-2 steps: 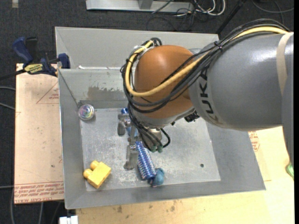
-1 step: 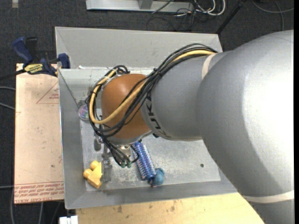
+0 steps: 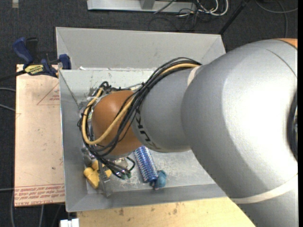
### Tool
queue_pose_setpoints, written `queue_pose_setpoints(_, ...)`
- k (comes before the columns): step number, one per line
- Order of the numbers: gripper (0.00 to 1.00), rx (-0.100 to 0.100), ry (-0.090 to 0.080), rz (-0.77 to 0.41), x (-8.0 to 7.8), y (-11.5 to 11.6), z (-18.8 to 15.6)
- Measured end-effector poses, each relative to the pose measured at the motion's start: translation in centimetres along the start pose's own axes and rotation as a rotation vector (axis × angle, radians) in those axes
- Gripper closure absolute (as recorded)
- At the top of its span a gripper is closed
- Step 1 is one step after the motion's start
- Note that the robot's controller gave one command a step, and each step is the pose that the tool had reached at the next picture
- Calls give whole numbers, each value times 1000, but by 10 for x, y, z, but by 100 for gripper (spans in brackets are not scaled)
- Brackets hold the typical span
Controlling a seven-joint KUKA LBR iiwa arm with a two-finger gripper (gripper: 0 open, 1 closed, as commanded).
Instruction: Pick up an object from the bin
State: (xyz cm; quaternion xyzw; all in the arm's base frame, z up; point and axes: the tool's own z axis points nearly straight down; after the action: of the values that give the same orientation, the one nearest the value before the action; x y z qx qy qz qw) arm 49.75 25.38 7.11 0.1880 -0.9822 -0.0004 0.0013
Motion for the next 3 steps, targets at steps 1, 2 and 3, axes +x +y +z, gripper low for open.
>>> queue_pose_setpoints(1, 0, 4, -13, -28, -13, -58, -72)
queue_pose_setpoints(2, 0, -1, 1, 79, 4, -20, -25)
queue_pose_setpoints(3, 100, -1, -6, 83, 2, -22, -27)
